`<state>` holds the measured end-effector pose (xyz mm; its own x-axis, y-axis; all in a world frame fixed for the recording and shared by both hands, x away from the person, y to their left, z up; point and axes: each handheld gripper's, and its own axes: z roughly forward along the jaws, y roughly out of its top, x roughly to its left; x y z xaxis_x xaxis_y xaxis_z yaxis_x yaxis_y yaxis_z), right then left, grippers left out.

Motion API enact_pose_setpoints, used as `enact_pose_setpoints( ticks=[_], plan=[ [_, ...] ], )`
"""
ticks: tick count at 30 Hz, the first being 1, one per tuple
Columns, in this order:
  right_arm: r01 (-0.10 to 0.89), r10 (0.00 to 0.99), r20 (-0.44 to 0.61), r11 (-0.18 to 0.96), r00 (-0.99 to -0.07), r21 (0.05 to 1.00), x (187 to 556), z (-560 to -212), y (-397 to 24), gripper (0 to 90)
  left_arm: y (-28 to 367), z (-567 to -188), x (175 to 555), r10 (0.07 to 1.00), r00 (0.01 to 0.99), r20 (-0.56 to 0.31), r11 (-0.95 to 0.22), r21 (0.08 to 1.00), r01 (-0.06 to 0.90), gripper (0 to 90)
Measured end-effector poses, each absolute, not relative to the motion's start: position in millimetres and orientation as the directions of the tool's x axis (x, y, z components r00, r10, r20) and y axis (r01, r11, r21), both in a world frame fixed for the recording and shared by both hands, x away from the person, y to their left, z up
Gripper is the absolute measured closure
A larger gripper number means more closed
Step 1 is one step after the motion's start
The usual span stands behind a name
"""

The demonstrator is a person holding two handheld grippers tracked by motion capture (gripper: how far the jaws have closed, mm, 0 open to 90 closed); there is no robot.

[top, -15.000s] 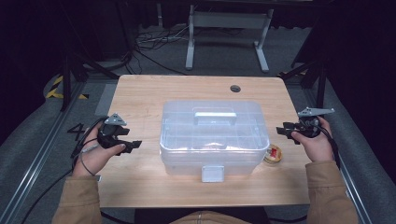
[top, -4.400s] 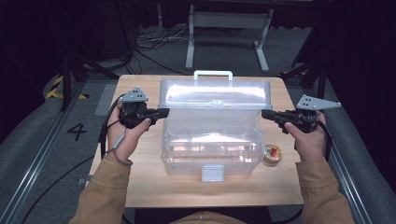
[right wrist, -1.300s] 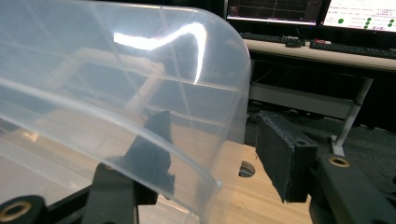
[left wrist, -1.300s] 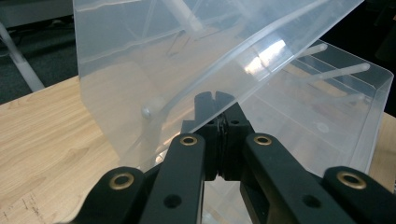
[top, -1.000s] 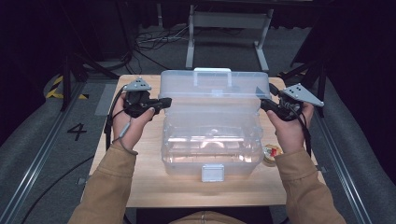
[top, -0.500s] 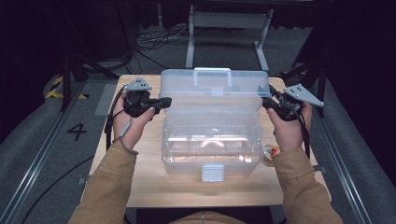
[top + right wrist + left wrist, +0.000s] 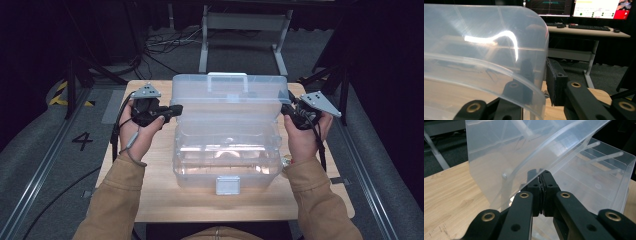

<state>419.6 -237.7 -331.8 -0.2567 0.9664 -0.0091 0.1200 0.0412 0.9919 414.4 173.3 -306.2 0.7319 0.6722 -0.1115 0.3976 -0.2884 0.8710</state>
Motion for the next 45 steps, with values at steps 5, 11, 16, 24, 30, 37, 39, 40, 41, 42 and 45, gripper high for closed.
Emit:
enact_pose_setpoints(
  ticks=[5, 11, 16, 24, 30, 37, 39, 40, 41, 42, 45],
  plan=[
    [0.103, 0.977, -0.020, 0.043, -0.211, 0.994, 421, -332, -234, 81.3, 174, -307, 411, 0.667, 0.736, -0.112, -0.291, 0.871, 0.396, 86.9],
    [0.109, 0.979, -0.029, 0.052, -0.203, 0.993, 423, -331, -234, 82.8, 178, -306, 406, 0.666, 0.738, -0.108, -0.287, 0.876, 0.388, 86.3],
    [0.112, 0.977, -0.023, 0.048, -0.210, 0.993, 427, -331, -235, 82.7, 186, -306, 398, 0.673, 0.733, -0.102, -0.283, 0.880, 0.382, 85.9],
    [0.126, 0.977, -0.015, 0.043, -0.212, 0.991, 432, -329, -236, 82.8, 199, -310, 389, 0.691, 0.716, -0.099, -0.272, 0.882, 0.384, 85.1],
    [0.140, 0.976, -0.010, 0.041, -0.216, 0.989, 439, -327, -236, 83.0, 209, -319, 382, 0.708, 0.698, -0.102, -0.260, 0.882, 0.393, 84.3],
    [0.160, 0.975, -0.015, 0.052, -0.222, 0.986, 446, -324, -237, 82.9, 219, -328, 377, 0.717, 0.686, -0.123, -0.241, 0.880, 0.410, 83.3],
    [0.168, 0.974, -0.017, 0.056, -0.224, 0.984, 449, -323, -237, 82.9, 222, -331, 375, 0.717, 0.686, -0.124, -0.244, 0.877, 0.413, 83.0],
    [0.171, 0.975, -0.020, 0.059, -0.222, 0.983, 450, -322, -237, 83.0, 222, -332, 374, 0.715, 0.688, -0.125, -0.247, 0.875, 0.417, 82.9],
    [0.179, 0.974, -0.016, 0.057, -0.224, 0.982, 453, -321, -237, 82.9, 223, -333, 374, 0.712, 0.690, -0.126, -0.252, 0.872, 0.420, 82.4],
    [0.179, 0.974, -0.016, 0.057, -0.224, 0.982, 453, -321, -237, 82.9, 223, -334, 373, 0.709, 0.694, -0.126, -0.257, 0.870, 0.421, 82.4],
    [0.191, 0.974, -0.013, 0.058, -0.228, 0.980, 457, -320, -237, 82.8, 223, -337, 368, 0.688, 0.716, -0.119, -0.291, 0.858, 0.423, 81.5]
  ],
)
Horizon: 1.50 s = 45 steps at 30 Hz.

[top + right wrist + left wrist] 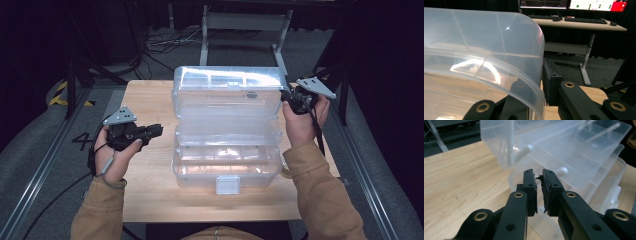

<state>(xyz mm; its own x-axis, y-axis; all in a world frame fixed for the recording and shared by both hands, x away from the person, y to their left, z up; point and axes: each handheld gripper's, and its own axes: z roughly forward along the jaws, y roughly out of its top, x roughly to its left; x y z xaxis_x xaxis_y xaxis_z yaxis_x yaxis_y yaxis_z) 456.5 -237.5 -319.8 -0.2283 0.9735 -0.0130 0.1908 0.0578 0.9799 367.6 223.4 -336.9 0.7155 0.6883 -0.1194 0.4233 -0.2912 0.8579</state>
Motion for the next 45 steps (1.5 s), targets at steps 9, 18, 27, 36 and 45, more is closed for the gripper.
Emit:
enact_pose_setpoints(
  ticks=[9, 18, 27, 36, 45],
  plan=[
    [0.210, 0.971, -0.006, 0.057, -0.239, 0.976, 463, -318, -238, 82.6, 219, -348, 350, 0.605, 0.787, -0.124, -0.380, 0.824, 0.421, 80.4],
    [0.224, 0.971, 0.002, 0.054, -0.241, 0.973, 467, -316, -239, 82.2, 199, -365, 342, 0.484, 0.866, -0.125, -0.491, 0.781, 0.387, 77.4],
    [0.225, 0.969, 0.010, 0.047, -0.249, 0.973, 468, -316, -239, 81.7, 170, -388, 344, 0.352, 0.925, -0.141, -0.595, 0.729, 0.338, 74.6],
    [0.226, 0.968, 0.010, 0.049, -0.252, 0.973, 468, -316, -240, 81.5, 150, -407, 348, 0.331, 0.934, -0.136, -0.656, 0.678, 0.331, 69.9],
    [0.227, 0.967, 0.015, 0.045, -0.254, 0.973, 468, -316, -240, 81.3, 140, -417, 351, 0.315, 0.938, -0.146, -0.673, 0.662, 0.329, 73.0]
  ],
)
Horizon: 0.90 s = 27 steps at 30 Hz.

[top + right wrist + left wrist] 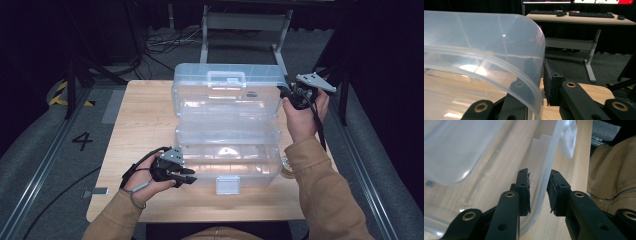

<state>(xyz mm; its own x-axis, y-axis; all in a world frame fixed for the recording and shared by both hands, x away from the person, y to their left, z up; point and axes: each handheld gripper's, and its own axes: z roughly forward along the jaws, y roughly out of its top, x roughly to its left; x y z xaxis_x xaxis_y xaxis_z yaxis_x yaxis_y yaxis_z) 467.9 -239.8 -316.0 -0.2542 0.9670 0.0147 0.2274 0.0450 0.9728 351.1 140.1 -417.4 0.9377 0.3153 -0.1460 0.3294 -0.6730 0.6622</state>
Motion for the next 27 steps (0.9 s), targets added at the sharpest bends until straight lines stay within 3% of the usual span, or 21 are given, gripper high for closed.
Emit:
enact_pose_setpoints(
  ticks=[4, 27],
  plan=[
    [0.228, 0.967, 0.017, 0.043, -0.255, 0.973, 468, -316, -240, 81.3, 136, -424, 353, 0.286, 0.945, -0.158, -0.661, 0.682, 0.314, 76.9],
    [0.241, 0.967, 0.015, 0.048, -0.254, 0.969, 478, -315, -240, 81.9, 138, -426, 353, 0.284, 0.944, -0.167, -0.643, 0.697, 0.317, 77.2]
  ],
)
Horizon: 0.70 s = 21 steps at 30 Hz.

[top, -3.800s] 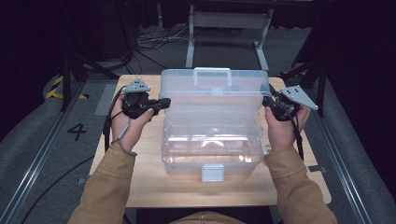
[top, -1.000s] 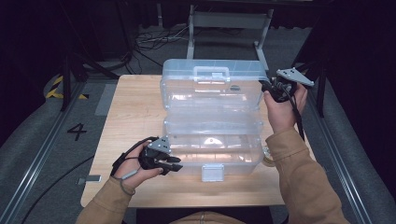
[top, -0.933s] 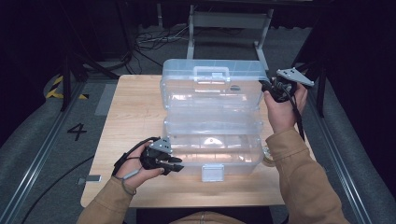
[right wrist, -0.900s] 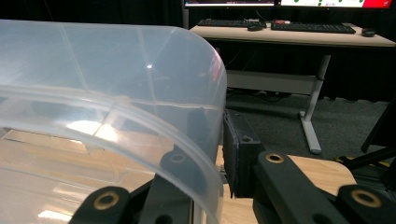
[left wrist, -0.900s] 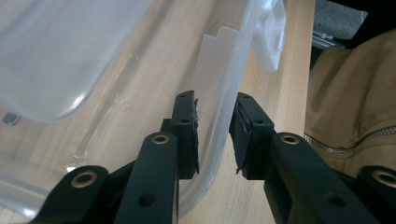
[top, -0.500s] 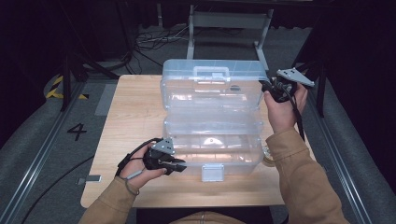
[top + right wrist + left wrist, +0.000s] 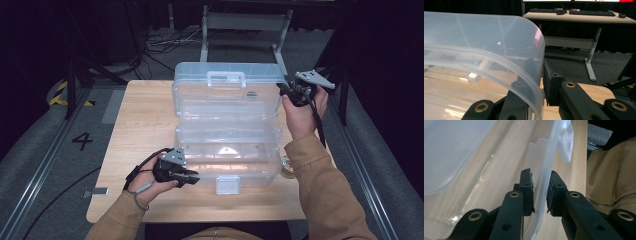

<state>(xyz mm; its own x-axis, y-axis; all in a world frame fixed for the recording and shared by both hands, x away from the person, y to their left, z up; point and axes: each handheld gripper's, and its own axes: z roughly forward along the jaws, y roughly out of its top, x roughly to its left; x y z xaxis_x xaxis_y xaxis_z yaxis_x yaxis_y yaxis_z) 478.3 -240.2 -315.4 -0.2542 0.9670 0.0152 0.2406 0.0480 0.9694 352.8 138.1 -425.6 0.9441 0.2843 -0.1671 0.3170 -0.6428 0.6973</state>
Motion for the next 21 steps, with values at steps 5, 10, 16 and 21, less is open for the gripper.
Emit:
enact_pose_setpoints(
  ticks=[5, 10, 16, 21],
  plan=[
    [0.241, 0.967, 0.015, 0.048, -0.255, 0.969, 484, -316, -240, 81.9, 138, -426, 353, 0.288, 0.942, -0.174, -0.641, 0.696, 0.324, 77.0],
    [0.248, 0.967, 0.017, 0.047, -0.253, 0.968, 490, -316, -240, 81.8, 138, -426, 353, 0.288, 0.941, -0.175, -0.641, 0.695, 0.326, 76.9],
    [0.248, 0.966, 0.017, 0.050, -0.258, 0.968, 498, -317, -240, 81.6, 137, -425, 353, 0.288, 0.941, -0.176, -0.643, 0.693, 0.326, 76.9],
    [0.231, 0.964, 0.010, 0.054, -0.267, 0.971, 504, -319, -241, 81.4, 137, -425, 353, 0.288, 0.941, -0.178, -0.644, 0.691, 0.328, 76.8]
  ],
)
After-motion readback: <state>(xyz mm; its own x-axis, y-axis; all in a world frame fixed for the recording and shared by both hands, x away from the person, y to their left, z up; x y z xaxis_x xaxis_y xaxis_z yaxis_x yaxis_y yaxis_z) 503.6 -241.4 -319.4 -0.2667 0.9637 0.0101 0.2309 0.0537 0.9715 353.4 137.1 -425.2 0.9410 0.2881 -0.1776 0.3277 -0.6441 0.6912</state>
